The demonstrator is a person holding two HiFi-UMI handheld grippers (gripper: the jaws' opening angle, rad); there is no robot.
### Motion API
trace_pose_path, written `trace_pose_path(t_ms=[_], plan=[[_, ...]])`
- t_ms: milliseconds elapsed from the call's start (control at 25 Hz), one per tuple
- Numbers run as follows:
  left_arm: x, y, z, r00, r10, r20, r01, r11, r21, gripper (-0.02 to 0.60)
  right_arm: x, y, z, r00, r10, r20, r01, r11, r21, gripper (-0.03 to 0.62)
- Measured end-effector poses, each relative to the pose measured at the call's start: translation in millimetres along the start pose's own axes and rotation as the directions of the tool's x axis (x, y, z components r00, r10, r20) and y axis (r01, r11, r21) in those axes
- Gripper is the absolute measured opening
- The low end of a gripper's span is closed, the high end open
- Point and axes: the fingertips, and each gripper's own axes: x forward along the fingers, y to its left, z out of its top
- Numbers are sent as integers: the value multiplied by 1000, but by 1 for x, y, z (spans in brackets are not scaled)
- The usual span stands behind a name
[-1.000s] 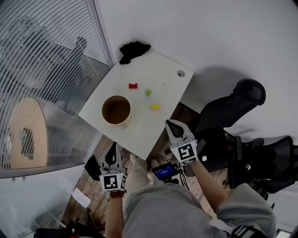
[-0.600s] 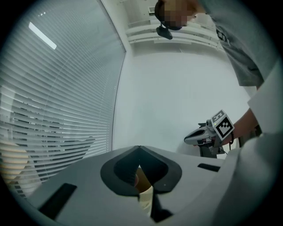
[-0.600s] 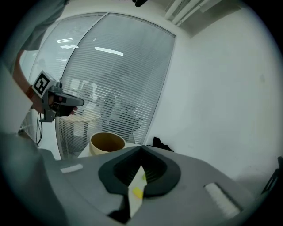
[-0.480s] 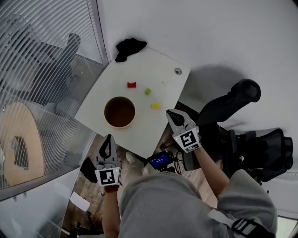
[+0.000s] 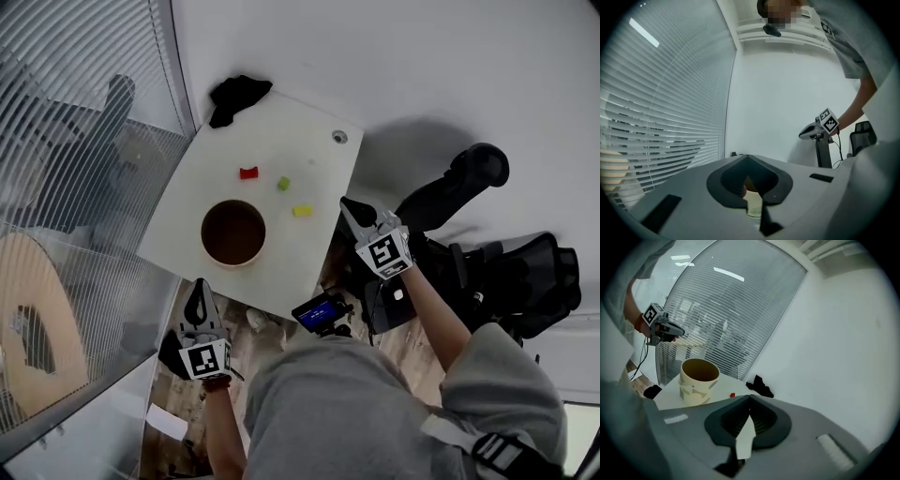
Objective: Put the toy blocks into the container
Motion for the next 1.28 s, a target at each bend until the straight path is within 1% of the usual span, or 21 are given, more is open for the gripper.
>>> trace_pose_path(t_ms=[200, 440, 480, 560, 680, 760, 840, 920, 960, 1000, 1040, 1120, 1200, 1280], plan=[[10, 3, 2, 1000, 21, 14, -21, 1000, 16, 8, 20, -1, -23, 999, 50, 5, -50, 999, -3, 12], [14, 3, 1, 999, 50, -11, -50, 999, 16, 8, 49, 11, -57, 987, 161, -13, -161, 986, -40, 12], [13, 6, 0, 998, 63, -17, -62, 998, 12, 8, 53, 15, -62, 983, 183, -18, -184, 982, -44, 12], [12, 14, -5, 994, 110, -26, -110, 994, -19, 8, 62, 22, -73, 973, 229, -33, -230, 972, -52, 12], [12, 23, -11, 982, 185, -38, -187, 980, -65, 8, 75, 31, -92, 957, 282, -63, -286, 956, -61, 12], [13, 24, -15, 979, 201, -47, -204, 976, -76, 8, 84, 38, -104, 945, 316, -86, -323, 944, -70, 12], [15, 22, -17, 979, 198, -54, -201, 977, -73, 8, 92, 47, -117, 927, 356, -114, -366, 927, -85, 12], [14, 20, -19, 978, 199, -57, -203, 976, -74, 8, 98, 55, -129, 903, 404, -145, -421, 901, -109, 14], [14, 20, -19, 977, 203, -59, -207, 975, -77, 8, 100, 61, -136, 886, 434, -164, -455, 882, -126, 17], [13, 21, -19, 976, 210, -62, -214, 974, -80, 8, 103, 68, -143, 865, 465, -188, -493, 858, -147, 40], [11, 21, -20, 974, 218, -65, -223, 971, -83, 8, 104, 74, -149, 844, 493, -213, -529, 832, -171, 48], [10, 21, -22, 971, 227, -70, -232, 969, -80, 8, 108, 83, -161, 811, 527, -254, -578, 788, -212, 48], [10, 19, -23, 972, 224, -72, -230, 970, -77, 8, 112, 87, -167, 793, 541, -278, -602, 766, -227, 48], [10, 19, -22, 973, 217, -77, -223, 972, -74, 8, 118, 87, -171, 782, 549, -295, -615, 755, -226, 52]])
